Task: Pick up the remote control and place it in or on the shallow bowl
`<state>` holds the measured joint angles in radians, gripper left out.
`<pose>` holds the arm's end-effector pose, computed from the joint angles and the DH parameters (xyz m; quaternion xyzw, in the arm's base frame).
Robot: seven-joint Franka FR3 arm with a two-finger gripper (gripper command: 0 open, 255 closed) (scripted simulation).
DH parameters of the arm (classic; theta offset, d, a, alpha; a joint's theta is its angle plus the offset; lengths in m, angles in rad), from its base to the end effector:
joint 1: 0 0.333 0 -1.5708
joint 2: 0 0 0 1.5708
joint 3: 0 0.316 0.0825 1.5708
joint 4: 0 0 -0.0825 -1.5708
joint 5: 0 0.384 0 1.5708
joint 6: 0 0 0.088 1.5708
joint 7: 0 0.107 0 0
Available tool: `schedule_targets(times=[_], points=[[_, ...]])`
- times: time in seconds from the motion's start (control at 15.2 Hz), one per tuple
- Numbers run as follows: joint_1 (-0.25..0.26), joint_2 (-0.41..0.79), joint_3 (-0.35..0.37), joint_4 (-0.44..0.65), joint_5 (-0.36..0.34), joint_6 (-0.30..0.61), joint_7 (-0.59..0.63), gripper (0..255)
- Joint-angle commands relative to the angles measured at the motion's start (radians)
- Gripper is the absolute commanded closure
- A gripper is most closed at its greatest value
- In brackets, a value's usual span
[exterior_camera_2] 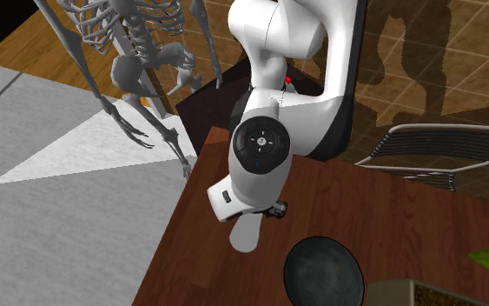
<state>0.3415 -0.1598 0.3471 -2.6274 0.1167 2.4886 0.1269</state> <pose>0.3309 0.2671 0.3005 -0.9730 -0.2307 -0.0031 0.0107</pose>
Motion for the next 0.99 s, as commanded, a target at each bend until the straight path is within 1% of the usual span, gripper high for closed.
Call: schedule_targets(times=[0.0, 0.92], points=[[0.002, -0.026, -0.003, 0.009, 0.008, -0.035, -0.006, 255], [0.012, -0.17, -0.029, 0.091, 0.034, -0.259, -0.028, 255]])
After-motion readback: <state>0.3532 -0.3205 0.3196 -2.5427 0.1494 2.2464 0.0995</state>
